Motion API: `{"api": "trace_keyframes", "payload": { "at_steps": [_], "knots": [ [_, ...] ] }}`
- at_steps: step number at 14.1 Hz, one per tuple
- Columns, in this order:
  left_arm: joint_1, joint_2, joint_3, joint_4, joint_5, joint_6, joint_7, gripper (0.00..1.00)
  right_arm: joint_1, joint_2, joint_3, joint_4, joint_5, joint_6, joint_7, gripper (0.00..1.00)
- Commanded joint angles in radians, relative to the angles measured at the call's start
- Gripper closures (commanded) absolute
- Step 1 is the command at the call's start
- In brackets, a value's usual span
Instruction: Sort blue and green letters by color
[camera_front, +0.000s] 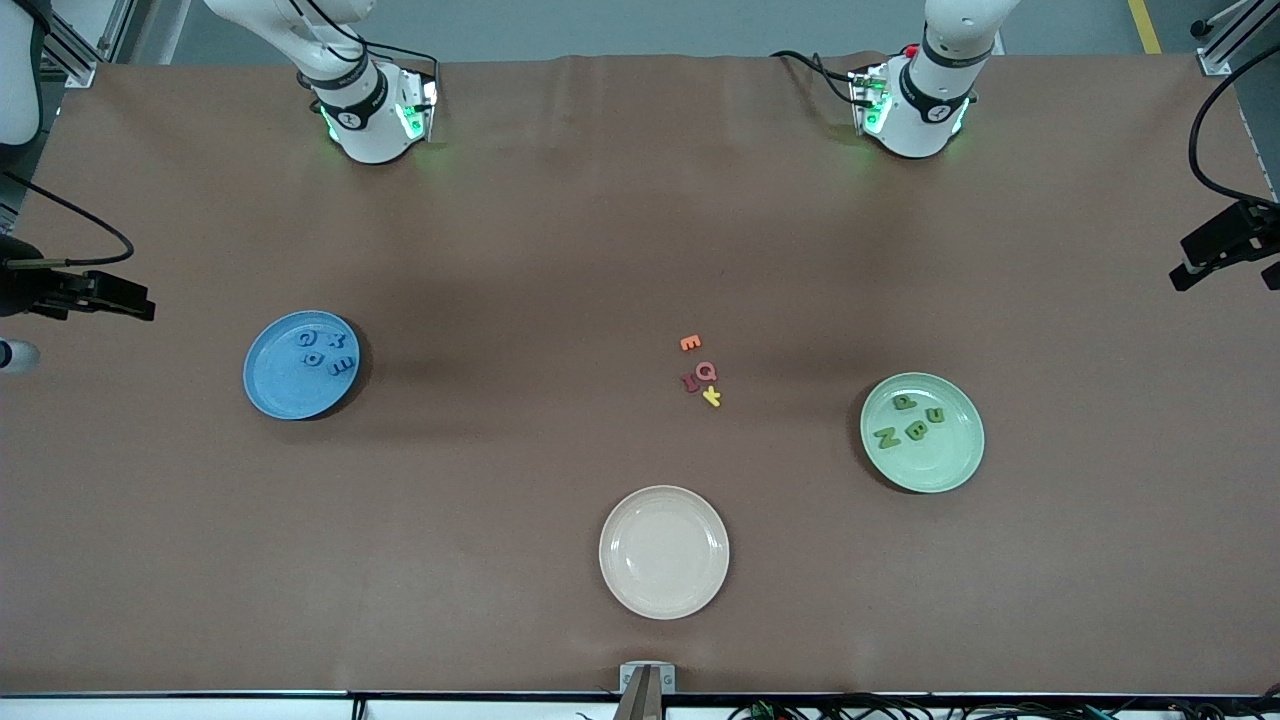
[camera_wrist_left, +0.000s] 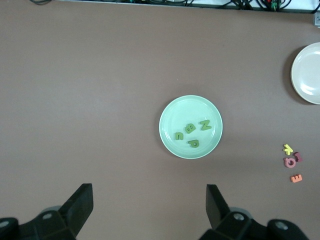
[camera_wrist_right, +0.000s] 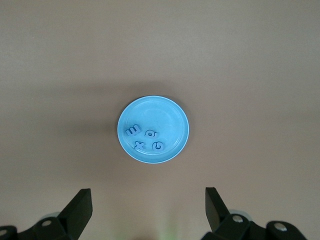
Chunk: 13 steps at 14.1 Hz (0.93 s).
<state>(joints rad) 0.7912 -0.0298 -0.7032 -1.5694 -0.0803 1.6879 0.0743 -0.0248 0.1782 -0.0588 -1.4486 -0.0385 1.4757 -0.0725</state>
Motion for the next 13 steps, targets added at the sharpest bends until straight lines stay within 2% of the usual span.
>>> {"api": "trace_keyframes", "payload": {
  "at_steps": [1, 3, 4, 6, 10, 13],
  "knots": [
    [-0.006, 0.024, 0.001, 0.035, -0.007, -0.001, 0.009, 0.01, -0.012, 0.023, 0.005, 0.036, 0.015, -0.008, -0.006, 0.00],
    [-0.051, 0.022, 0.013, 0.035, 0.040, -0.001, 0.012, 0.01, -0.012, 0.023, 0.005, 0.037, 0.009, -0.011, -0.006, 0.00],
    [-0.108, 0.022, 0.058, 0.034, 0.068, -0.001, 0.009, 0.01, -0.014, 0.023, 0.005, 0.039, 0.011, -0.009, -0.006, 0.00],
    [-0.261, 0.022, 0.210, 0.034, 0.073, -0.001, 0.010, 0.01, -0.021, 0.023, 0.005, 0.069, 0.017, -0.009, -0.003, 0.00],
    [-0.568, 0.024, 0.524, 0.025, 0.071, -0.005, 0.022, 0.01, -0.011, 0.023, 0.007, 0.065, 0.017, -0.021, -0.007, 0.00],
    [-0.761, 0.024, 0.713, 0.022, 0.066, -0.028, 0.021, 0.01, -0.020, 0.018, 0.008, 0.062, 0.032, -0.054, -0.006, 0.00]
  ]
}}
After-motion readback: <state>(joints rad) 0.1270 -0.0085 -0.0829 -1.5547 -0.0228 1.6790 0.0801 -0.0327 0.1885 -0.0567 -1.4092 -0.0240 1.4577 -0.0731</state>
